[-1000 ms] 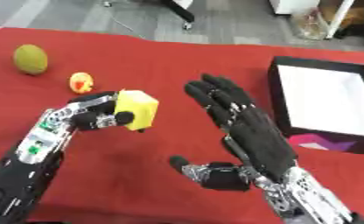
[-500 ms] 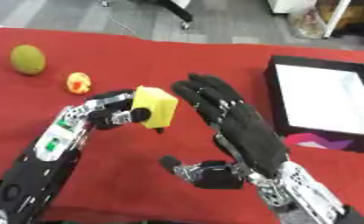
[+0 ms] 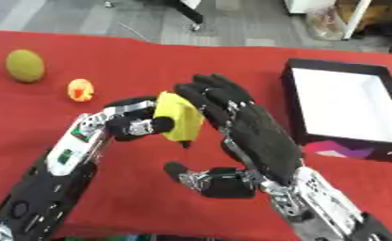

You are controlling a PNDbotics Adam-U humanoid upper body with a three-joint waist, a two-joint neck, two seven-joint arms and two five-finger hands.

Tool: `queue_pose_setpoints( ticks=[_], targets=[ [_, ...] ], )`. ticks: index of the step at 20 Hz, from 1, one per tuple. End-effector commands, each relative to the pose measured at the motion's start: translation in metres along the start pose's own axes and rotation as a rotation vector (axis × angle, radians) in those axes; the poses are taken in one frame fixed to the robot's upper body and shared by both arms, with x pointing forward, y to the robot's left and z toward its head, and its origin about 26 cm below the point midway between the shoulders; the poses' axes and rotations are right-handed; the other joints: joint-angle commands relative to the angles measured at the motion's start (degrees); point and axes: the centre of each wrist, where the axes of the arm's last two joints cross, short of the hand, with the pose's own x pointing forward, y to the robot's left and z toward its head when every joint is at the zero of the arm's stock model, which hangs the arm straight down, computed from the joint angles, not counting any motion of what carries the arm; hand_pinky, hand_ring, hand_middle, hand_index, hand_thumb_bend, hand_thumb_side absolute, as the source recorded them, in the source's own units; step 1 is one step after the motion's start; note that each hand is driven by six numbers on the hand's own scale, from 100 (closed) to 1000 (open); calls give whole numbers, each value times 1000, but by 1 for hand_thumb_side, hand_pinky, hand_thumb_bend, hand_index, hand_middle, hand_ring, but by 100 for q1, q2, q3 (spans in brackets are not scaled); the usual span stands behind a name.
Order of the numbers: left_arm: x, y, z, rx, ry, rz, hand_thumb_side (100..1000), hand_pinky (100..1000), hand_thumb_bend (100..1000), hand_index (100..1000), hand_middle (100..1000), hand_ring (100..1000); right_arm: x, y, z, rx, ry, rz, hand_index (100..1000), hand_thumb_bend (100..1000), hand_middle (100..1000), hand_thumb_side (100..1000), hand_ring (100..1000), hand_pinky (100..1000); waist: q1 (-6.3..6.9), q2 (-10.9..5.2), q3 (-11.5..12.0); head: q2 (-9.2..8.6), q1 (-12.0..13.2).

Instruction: Pick up the objects with one hand, pass them to the other hand, and then place them into the box on the other side of the table.

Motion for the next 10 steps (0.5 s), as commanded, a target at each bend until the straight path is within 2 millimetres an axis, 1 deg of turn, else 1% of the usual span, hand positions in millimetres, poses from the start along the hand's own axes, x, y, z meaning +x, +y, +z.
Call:
queue_pose_setpoints(
  ticks=[1, 6, 9, 10],
  targets=[
    [11, 0, -5, -16, -19, -30, 576, 645, 100, 584, 439, 590, 2, -8, -5, -25, -16, 14, 961, 458, 817, 415, 927, 951, 8, -46, -1, -15, -40],
    [16, -2, -8, -27, -35, -60, 548, 652, 100, 591, 445, 601, 2, -8, -6, -40, -2, 16, 945, 402, 782, 395, 912, 925, 3, -46, 3, -15, -71],
    [16, -4, -9, -35, -38, -76, 546, 656, 100, 593, 447, 606, 3, -7, -6, -56, 9, 17, 920, 364, 753, 373, 895, 901, 2, -44, 5, -15, -78],
    [16, -5, -9, -36, -38, -78, 545, 657, 100, 594, 449, 607, 3, -7, -7, -62, 14, 19, 902, 326, 731, 358, 883, 885, 2, -43, 5, -15, -81]
  ],
)
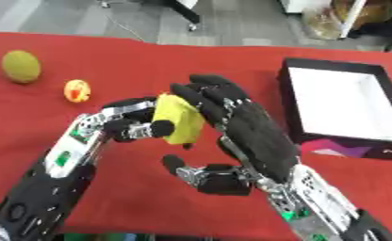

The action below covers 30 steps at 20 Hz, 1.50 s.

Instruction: Pick up the objects with one hand, pass them to the other hand, and then place them into the box on the other side of the table.

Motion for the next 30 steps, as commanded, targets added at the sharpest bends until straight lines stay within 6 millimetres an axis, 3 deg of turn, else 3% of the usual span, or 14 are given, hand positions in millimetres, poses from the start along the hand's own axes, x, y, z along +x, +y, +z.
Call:
queue_pose_setpoints(
  ticks=[1, 6, 14, 16, 20, 23, 24, 25, 30],
  targets=[
    [10, 0, -5, -15, -22, -42, 544, 657, 100, 594, 449, 609, 2, -7, -6, -45, -6, 21, 890, 301, 716, 342, 875, 874, 4, -43, 2, -15, -26],
    [10, -1, -5, -20, -23, -53, 550, 658, 100, 601, 454, 613, 3, -6, -6, -91, 33, 16, 809, 100, 621, 320, 822, 816, 6, -43, 1, -15, -44],
    [8, -3, -6, -24, -17, -53, 616, 664, 100, 622, 470, 625, 4, -6, -5, -191, 91, 13, 667, 100, 505, 270, 754, 760, 7, -40, -2, -15, -72],
    [7, -3, -6, -24, -13, -51, 668, 667, 100, 636, 482, 634, 4, -5, -5, -213, 99, 13, 634, 100, 482, 241, 740, 745, 7, -40, -2, -15, -76],
    [5, -3, -5, -21, -11, -43, 759, 672, 100, 659, 499, 651, 4, -6, -5, -253, 104, 12, 617, 100, 469, 221, 728, 736, 6, -44, -3, -15, -88],
    [4, -2, -2, -7, -12, -24, 885, 678, 100, 688, 523, 672, 2, -7, -4, -277, 106, 15, 613, 100, 466, 212, 721, 732, 3, -50, -4, -15, -103],
    [4, -1, -1, 0, -12, -17, 901, 682, 100, 701, 535, 684, 1, -7, -4, -285, 106, 17, 612, 100, 467, 241, 718, 732, 2, -53, -4, -15, -113],
    [4, 0, 1, 7, -14, -11, 933, 684, 100, 707, 541, 690, 0, -8, -3, -293, 106, 20, 611, 100, 466, 209, 717, 732, -2, -55, -6, -15, -124],
    [7, 7, 11, 53, -44, 30, 1000, 692, 110, 747, 580, 726, -8, -14, 0, -320, 99, 49, 606, 100, 467, 214, 706, 736, -22, -71, -14, -15, -231]
  ],
)
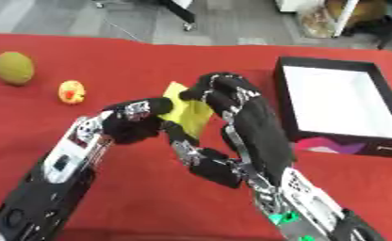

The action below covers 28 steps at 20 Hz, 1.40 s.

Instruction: Pick up the objects with one hand, pass them to the other hand, and then place them into the box on the other side of the table.

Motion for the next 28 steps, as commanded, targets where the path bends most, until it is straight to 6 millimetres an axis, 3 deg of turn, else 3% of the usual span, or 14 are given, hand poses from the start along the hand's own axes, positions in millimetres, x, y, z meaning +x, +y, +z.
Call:
queue_pose_setpoints(
  ticks=[1, 9, 13, 20, 24, 28],
  targets=[
    [8, 10, 14, 51, -25, 14, 1000, 696, 136, 759, 593, 738, -12, -17, -6, -54, -22, 57, 604, 100, 469, 219, 704, 740, -12, -84, -7, -15, -97],
    [23, 21, 40, 143, -136, 92, 995, 751, 287, 858, 727, 835, -34, -38, -6, -77, -64, 145, 591, 100, 472, 226, 683, 753, -42, -108, 6, -15, -312],
    [22, 27, 72, 247, -143, 118, 1000, 745, 300, 856, 723, 828, -53, -58, 1, -125, -1, 216, 592, 100, 470, 219, 686, 744, -44, -104, 32, -15, -410],
    [22, 21, 131, 531, -100, 110, 1000, 723, 232, 825, 682, 796, -84, -98, 31, -205, 377, 321, 625, 100, 446, 168, 746, 679, -28, -70, 126, -15, -680],
    [28, 9, 151, 623, -107, 74, 998, 719, 215, 815, 672, 790, -94, -119, 33, -239, 620, 357, 640, 100, 435, 147, 770, 651, -9, -43, 209, -15, -863],
    [42, 0, 158, 667, -167, 14, 951, 719, 195, 811, 669, 787, -114, -133, 29, -293, 871, 358, 670, 100, 436, 119, 810, 614, 29, -18, 334, -15, -1048]
  ],
)
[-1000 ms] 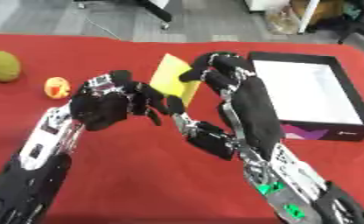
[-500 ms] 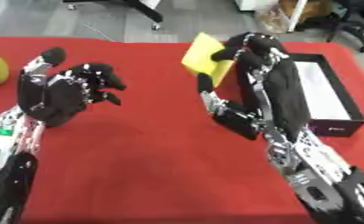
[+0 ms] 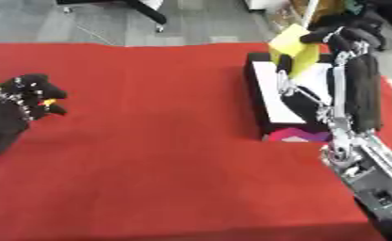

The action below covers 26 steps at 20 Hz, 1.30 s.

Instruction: Pick up the objects with one hand, pass them to the other hand, and then place them into the box on the other side of the table.

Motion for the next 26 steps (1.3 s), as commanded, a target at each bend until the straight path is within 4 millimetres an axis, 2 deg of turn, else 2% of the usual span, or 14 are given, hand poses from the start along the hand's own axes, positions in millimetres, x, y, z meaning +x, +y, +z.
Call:
queue_pose_setpoints(
  ticks=[1, 4, 7, 10, 11, 12, 13, 14, 16, 18, 20, 22, 25, 26],
  targets=[
    [23, -2, 2, 15, -83, -56, 944, 720, 192, 810, 668, 786, -15, -10, -23, -106, 233, 66, 686, 100, 445, 122, 824, 608, 32, -39, 53, -15, -140],
    [32, -7, 4, 29, -133, -68, 927, 720, 186, 808, 666, 784, -53, -4, -47, -84, 409, 34, 710, 100, 462, 143, 834, 611, 74, -27, 170, -15, -264],
    [37, -11, 4, 41, -163, -67, 922, 719, 184, 806, 664, 783, -92, 3, -61, -95, 521, 100, 739, 100, 488, 161, 848, 618, 108, -14, 276, -15, -395],
    [41, -14, 5, 55, -179, -74, 917, 719, 177, 804, 662, 781, -131, 9, -65, -106, 641, 154, 846, 335, 605, 278, 904, 641, 134, 4, 390, -15, -525],
    [42, -14, 6, 58, -182, -79, 917, 719, 177, 804, 661, 781, -138, 11, -64, -103, 660, 164, 858, 360, 621, 291, 912, 647, 135, 8, 412, -15, -547],
    [43, -14, 7, 64, -184, -86, 916, 719, 175, 803, 660, 780, -144, 13, -61, -82, 671, 172, 914, 462, 699, 358, 947, 674, 131, 12, 428, -15, -566],
    [44, -14, 8, 70, -185, -92, 915, 719, 175, 803, 660, 780, -147, 14, -60, -50, 679, 177, 938, 508, 736, 388, 965, 691, 127, 13, 437, -15, -577],
    [45, -14, 9, 78, -185, -96, 917, 718, 174, 801, 659, 780, -149, 14, -58, -12, 684, 184, 980, 618, 794, 429, 992, 723, 122, 12, 443, -15, -586],
    [45, -13, 12, 98, -180, -103, 919, 718, 175, 800, 658, 780, -153, 12, -58, 48, 687, 204, 1000, 711, 834, 447, 1000, 754, 111, 7, 450, -15, -595],
    [45, -11, 15, 116, -173, -111, 922, 718, 173, 799, 658, 780, -154, 9, -59, 68, 681, 230, 1000, 781, 868, 503, 1000, 783, 105, 0, 452, -15, -592],
    [46, -10, 18, 129, -167, -127, 922, 717, 166, 799, 658, 781, -153, 5, -58, 50, 658, 243, 1000, 774, 869, 528, 1000, 784, 100, -7, 449, -15, -583],
    [48, -9, 19, 141, -161, -149, 920, 717, 156, 798, 657, 781, -142, 2, -56, -2, 601, 229, 1000, 742, 861, 515, 1000, 772, 98, -14, 437, -15, -557],
    [56, -2, 20, 154, -155, -217, 901, 716, 117, 799, 655, 782, -109, 0, -46, -92, 469, 158, 1000, 656, 850, 461, 1000, 761, 98, -24, 397, -15, -479],
    [61, 1, 20, 157, -154, -258, 871, 717, 100, 801, 655, 782, -93, -1, -41, -114, 409, 125, 1000, 568, 832, 439, 1000, 755, 103, -28, 378, -15, -438]
  ],
)
